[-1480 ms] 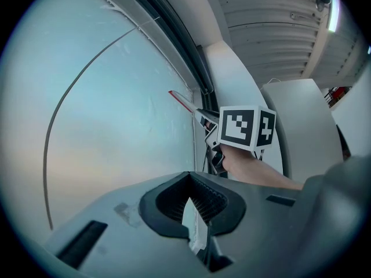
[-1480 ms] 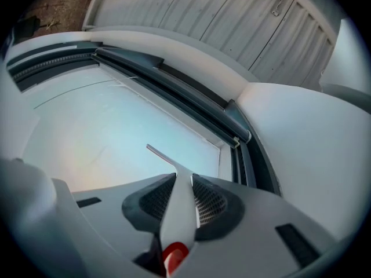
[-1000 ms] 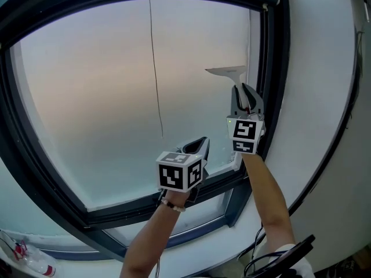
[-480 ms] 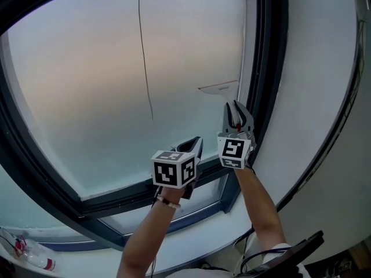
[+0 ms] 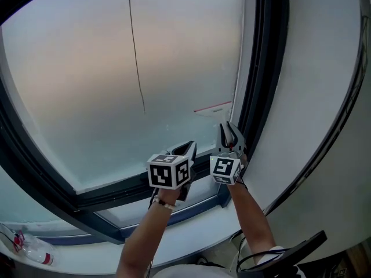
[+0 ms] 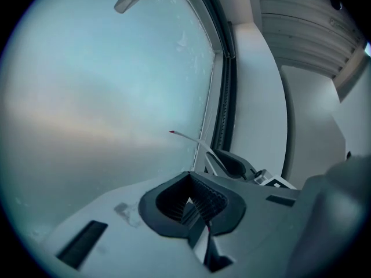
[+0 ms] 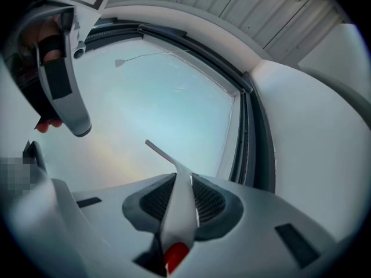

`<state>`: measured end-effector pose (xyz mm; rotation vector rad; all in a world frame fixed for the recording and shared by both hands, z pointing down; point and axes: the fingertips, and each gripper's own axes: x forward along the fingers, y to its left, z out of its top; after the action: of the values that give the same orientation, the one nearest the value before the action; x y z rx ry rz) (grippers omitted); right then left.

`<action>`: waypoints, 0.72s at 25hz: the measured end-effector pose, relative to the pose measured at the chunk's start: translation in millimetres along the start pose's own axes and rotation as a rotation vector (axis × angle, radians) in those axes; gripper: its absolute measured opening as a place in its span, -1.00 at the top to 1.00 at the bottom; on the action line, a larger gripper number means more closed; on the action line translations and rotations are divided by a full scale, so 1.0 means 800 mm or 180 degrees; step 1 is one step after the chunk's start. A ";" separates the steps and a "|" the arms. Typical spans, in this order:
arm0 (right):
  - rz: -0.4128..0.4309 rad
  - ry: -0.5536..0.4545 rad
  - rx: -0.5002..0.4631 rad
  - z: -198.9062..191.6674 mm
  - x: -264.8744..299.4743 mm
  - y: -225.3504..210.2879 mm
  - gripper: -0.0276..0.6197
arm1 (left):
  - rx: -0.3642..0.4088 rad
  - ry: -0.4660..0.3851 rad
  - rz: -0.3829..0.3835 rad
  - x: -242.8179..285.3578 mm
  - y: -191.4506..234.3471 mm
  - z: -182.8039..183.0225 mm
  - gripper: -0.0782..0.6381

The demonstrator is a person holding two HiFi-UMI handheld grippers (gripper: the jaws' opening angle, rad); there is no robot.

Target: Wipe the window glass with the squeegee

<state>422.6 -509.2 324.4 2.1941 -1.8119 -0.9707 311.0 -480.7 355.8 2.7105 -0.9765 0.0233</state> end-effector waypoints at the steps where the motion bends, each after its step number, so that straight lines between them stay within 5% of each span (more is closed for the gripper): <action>1: 0.0016 0.0030 -0.0023 -0.008 -0.004 0.005 0.68 | -0.0021 0.0017 0.0006 0.000 0.002 -0.005 0.79; 18: 0.0244 0.0621 -0.0157 -0.134 -0.069 0.075 0.68 | -0.0227 0.0238 0.0116 -0.003 0.019 -0.070 0.78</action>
<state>427.7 -505.6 459.3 2.0922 -1.7500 -0.7490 303.7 -477.1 413.1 2.6073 -0.9860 0.0941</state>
